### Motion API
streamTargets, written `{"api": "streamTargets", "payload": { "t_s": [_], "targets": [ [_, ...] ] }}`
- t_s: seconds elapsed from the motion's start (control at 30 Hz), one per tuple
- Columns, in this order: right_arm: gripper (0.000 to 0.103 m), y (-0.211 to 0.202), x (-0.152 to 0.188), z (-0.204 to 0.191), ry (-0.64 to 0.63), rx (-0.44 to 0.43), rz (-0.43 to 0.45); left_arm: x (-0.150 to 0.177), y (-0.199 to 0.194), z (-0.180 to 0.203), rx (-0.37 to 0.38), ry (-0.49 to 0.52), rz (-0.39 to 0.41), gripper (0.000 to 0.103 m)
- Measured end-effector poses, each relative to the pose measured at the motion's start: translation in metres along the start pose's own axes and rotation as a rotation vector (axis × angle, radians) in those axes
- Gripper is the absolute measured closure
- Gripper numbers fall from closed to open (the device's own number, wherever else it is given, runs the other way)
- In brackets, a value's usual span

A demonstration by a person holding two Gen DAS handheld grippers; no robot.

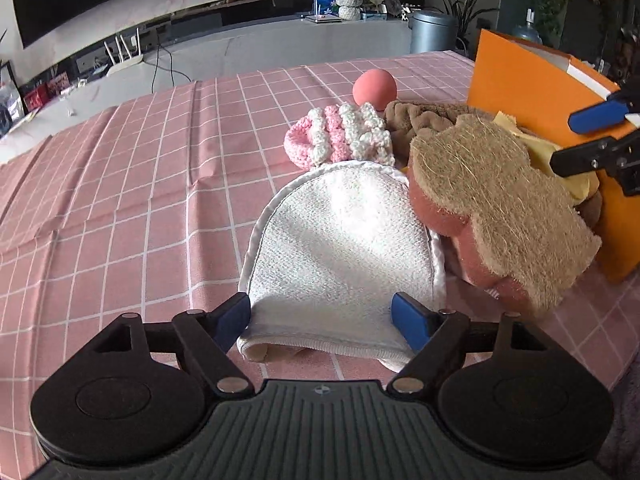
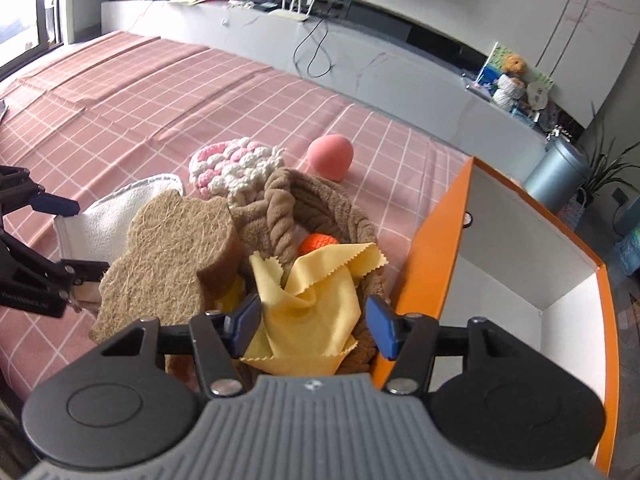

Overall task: Organize soft objects
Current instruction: 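Move both tools back over the remaining soft items, then grasp the white round cotton pad with the left tool while the right tool grasps the yellow cloth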

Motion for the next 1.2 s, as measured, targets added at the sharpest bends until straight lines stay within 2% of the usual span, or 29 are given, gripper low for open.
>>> {"api": "streamTargets", "payload": {
  "t_s": [0.1, 0.23, 0.33, 0.4, 0.43, 0.53, 0.6, 0.63, 0.67, 0.7, 0.77, 0.87, 1.2],
  "targets": [
    [0.045, 0.007, -0.004, -0.001, -0.009, -0.034, -0.030, 0.003, 0.004, 0.010, -0.025, 0.061, 0.015, 0.008],
    [0.048, 0.018, -0.006, -0.004, -0.039, -0.048, -0.066, 0.003, 0.006, 0.013, -0.021, 0.071, 0.030, 0.011],
    [0.049, 0.022, -0.007, -0.004, -0.059, -0.031, -0.068, 0.004, 0.007, 0.012, -0.004, 0.054, 0.036, 0.019],
    [0.051, 0.023, -0.008, -0.004, -0.064, -0.021, -0.065, 0.004, 0.007, 0.012, 0.007, 0.049, 0.039, 0.028],
    [0.055, 0.023, -0.008, -0.002, -0.067, -0.011, -0.061, 0.004, 0.006, 0.013, 0.013, 0.050, 0.041, 0.030],
    [0.067, 0.021, -0.008, 0.001, -0.072, 0.016, -0.047, 0.003, 0.005, 0.016, 0.031, 0.056, 0.049, 0.048],
    [0.077, 0.018, -0.008, 0.005, -0.063, 0.023, -0.030, 0.002, 0.004, 0.020, 0.041, 0.076, 0.058, 0.065],
    [0.089, 0.018, -0.008, 0.005, -0.061, 0.016, -0.026, 0.002, 0.003, 0.022, 0.042, 0.091, 0.064, 0.067],
    [0.095, 0.018, -0.008, 0.005, -0.055, 0.010, -0.027, 0.002, 0.002, 0.025, 0.040, 0.108, 0.071, 0.072],
    [0.095, 0.019, -0.007, 0.005, -0.049, 0.007, -0.033, 0.002, 0.001, 0.026, 0.038, 0.121, 0.078, 0.076],
    [0.103, 0.022, -0.005, 0.005, -0.048, 0.008, -0.042, 0.001, 0.000, 0.026, 0.035, 0.119, 0.086, 0.078],
    [0.103, 0.019, -0.004, 0.007, -0.027, 0.010, -0.023, -0.002, -0.003, 0.019, 0.030, 0.077, 0.100, 0.078],
    [0.103, -0.013, -0.021, 0.008, -0.001, 0.024, 0.066, -0.028, -0.037, 0.002, 0.003, 0.000, 0.219, 0.078]
  ]
}}
Point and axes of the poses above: each gripper's, at about its wrist camera, not at the fingertips, and y roughly the way its jaws point, z to its right, x to its underside, the point moved 5 cm from there along y, roughly the way its jaws point, and after that the axes turned 9 degrees about z, right-handed, at the moved point
